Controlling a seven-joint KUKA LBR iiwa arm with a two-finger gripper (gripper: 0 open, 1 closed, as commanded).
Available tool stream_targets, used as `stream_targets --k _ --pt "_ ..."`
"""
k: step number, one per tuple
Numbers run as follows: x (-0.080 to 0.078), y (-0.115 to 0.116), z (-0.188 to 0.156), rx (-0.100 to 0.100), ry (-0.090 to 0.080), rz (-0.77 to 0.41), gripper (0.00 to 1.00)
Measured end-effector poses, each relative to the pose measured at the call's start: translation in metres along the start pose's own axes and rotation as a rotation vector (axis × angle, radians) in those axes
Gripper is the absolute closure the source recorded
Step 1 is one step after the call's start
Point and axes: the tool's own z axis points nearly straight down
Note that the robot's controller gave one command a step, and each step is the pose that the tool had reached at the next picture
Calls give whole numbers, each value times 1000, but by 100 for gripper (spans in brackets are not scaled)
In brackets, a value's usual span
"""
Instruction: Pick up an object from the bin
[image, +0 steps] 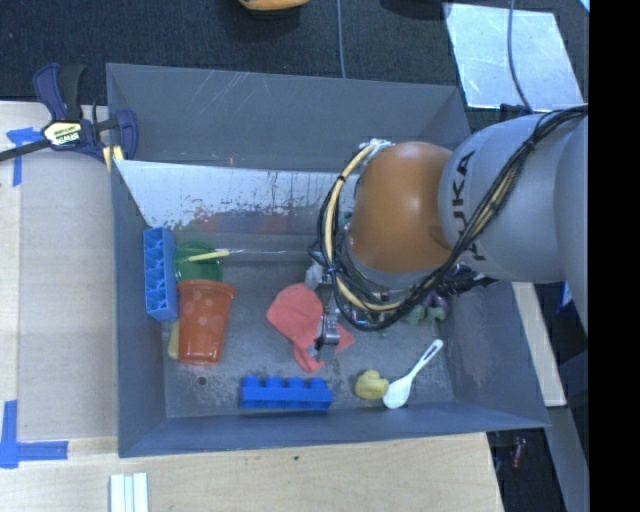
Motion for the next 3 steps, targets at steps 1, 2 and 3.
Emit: stream_targets --k 1,2,3 --pt "11 -8 23 0 0 97 100" --pt "11 -8 23 0 -1 97 0" --pt "11 -8 23 0 -1 98 100"
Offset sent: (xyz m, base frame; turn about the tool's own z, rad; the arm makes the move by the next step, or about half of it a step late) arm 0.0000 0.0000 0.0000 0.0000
